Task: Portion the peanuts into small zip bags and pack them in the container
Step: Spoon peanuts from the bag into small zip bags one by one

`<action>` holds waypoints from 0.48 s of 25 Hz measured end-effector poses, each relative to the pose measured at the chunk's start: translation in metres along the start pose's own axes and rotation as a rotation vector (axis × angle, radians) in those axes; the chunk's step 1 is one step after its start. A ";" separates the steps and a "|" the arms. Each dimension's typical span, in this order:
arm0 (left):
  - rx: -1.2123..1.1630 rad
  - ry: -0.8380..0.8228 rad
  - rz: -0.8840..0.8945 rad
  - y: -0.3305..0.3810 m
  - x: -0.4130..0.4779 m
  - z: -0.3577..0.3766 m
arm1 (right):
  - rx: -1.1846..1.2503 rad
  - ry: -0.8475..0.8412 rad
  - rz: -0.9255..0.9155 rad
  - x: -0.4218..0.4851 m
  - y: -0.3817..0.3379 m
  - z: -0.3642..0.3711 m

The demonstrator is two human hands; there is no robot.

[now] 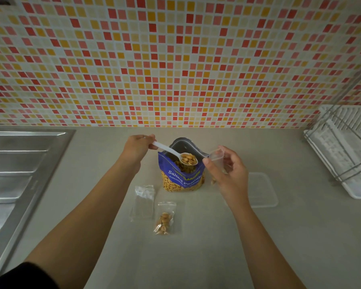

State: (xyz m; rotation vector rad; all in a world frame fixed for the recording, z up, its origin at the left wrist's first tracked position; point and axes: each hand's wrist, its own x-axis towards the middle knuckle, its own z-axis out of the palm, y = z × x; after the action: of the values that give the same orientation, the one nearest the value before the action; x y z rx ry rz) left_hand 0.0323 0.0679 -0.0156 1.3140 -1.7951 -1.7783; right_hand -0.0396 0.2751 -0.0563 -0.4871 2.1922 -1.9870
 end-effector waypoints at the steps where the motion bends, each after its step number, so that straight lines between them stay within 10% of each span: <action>1: -0.003 0.004 -0.006 0.000 0.000 -0.003 | -0.029 -0.009 -0.019 -0.001 -0.002 0.001; 12: -0.065 0.066 0.079 0.059 -0.003 -0.030 | -0.484 -0.021 -0.229 0.001 -0.021 0.037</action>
State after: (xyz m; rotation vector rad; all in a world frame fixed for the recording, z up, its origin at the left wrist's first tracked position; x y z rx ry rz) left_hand 0.0337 0.0404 0.0445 1.2444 -1.7148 -1.7163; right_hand -0.0257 0.2383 -0.0397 -0.8456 2.7103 -1.5108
